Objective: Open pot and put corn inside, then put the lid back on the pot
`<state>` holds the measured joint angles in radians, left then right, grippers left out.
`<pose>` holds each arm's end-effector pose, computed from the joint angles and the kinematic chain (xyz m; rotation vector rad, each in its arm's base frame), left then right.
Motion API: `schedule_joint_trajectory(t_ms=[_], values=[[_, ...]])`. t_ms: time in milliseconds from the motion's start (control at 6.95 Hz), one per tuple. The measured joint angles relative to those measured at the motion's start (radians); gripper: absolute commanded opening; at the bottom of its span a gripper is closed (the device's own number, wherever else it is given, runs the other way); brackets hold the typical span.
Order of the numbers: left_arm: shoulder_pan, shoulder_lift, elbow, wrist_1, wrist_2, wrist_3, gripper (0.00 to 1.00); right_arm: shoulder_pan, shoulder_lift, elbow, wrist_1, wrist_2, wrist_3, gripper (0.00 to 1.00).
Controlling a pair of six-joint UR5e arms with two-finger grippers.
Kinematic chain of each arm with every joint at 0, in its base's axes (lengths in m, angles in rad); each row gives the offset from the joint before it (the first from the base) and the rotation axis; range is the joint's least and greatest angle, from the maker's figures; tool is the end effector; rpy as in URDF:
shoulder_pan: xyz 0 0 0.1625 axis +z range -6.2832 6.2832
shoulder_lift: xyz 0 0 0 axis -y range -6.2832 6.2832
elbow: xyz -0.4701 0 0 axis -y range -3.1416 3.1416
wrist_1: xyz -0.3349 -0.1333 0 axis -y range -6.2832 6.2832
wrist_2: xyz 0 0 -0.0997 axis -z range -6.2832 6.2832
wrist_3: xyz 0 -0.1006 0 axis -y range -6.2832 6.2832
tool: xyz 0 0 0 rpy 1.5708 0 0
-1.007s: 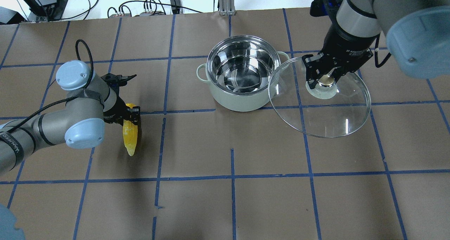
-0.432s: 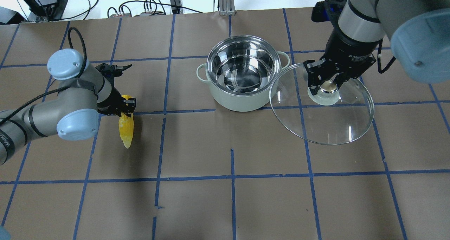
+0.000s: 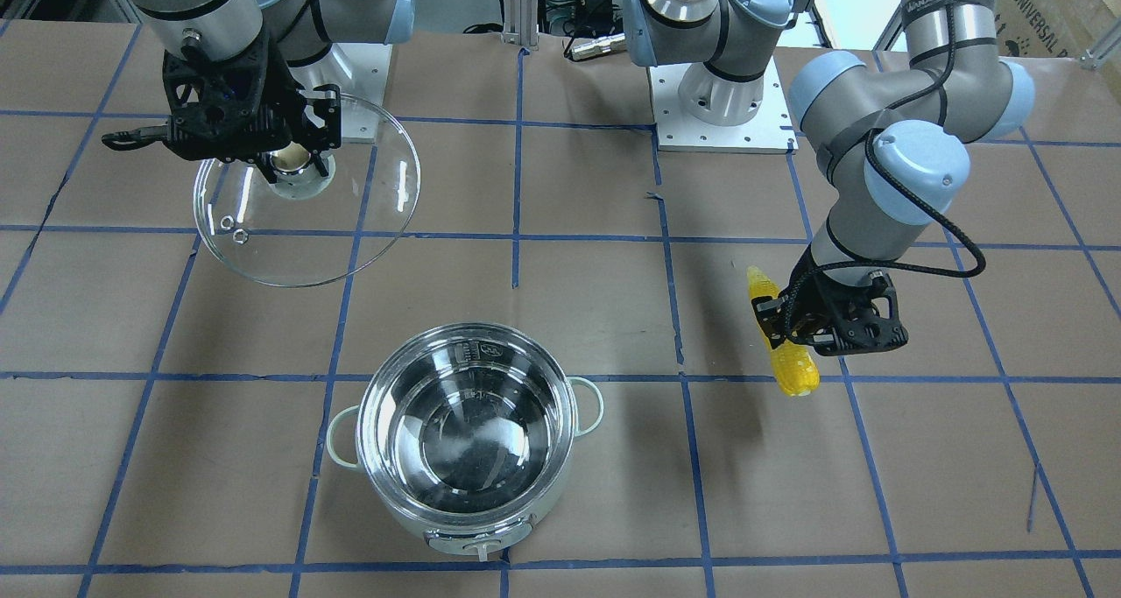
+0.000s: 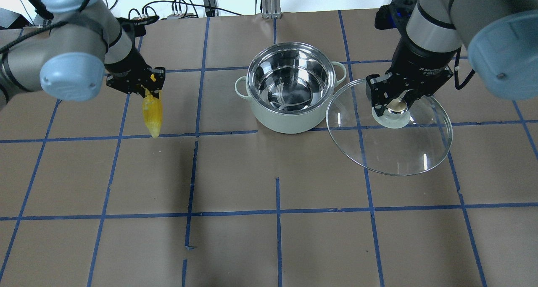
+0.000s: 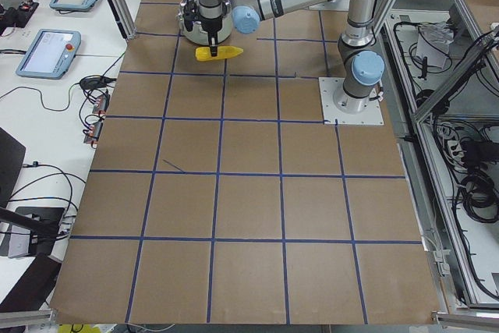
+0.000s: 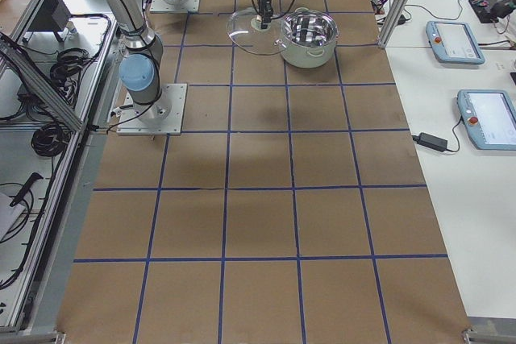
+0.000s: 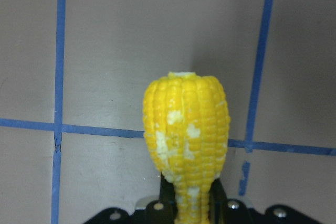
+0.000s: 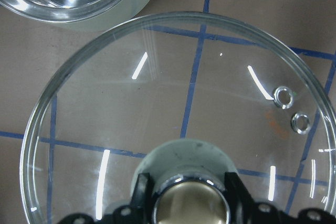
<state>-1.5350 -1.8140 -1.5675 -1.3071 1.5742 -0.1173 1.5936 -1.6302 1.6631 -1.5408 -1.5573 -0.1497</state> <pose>-0.1135 -0.5450 0.4410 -0.2401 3.1297 -0.0375 0.1437 -0.3968 0.5141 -0.2683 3.1111 0.0967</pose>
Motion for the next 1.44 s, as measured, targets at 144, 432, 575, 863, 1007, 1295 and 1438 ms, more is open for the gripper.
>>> schedule_joint_trajectory(t_ms=[144, 432, 575, 863, 1007, 1295, 1438], values=[[-0.077, -0.041, 0.114, -0.074, -0.022, -0.127, 0.02, -0.001, 0.000, 0.002, -0.002, -0.001, 0.001, 0.30], [-0.212, -0.126, 0.285, -0.120, -0.109, -0.350, 0.02, -0.001, 0.000, 0.003, -0.005, -0.004, 0.003, 0.30], [-0.253, -0.164, 0.334, -0.115, -0.155, -0.405, 0.02, -0.001, 0.000, 0.003, -0.006, -0.005, 0.003, 0.30], [-0.302, -0.235, 0.375, -0.064, -0.198, -0.452, 0.02, -0.001, -0.001, 0.002, -0.009, -0.006, 0.003, 0.30], [-0.311, -0.265, 0.380, -0.029, -0.202, -0.468, 0.02, -0.001, -0.001, 0.002, -0.023, -0.007, 0.002, 0.30], [-0.315, -0.323, 0.382, 0.035, -0.202, -0.476, 0.04, -0.001, -0.003, 0.004, -0.090, -0.009, 0.001, 0.30], [-0.315, -0.342, 0.383, 0.058, -0.203, -0.477, 0.61, -0.001, -0.006, 0.005, -0.105, -0.009, 0.001, 0.30]])
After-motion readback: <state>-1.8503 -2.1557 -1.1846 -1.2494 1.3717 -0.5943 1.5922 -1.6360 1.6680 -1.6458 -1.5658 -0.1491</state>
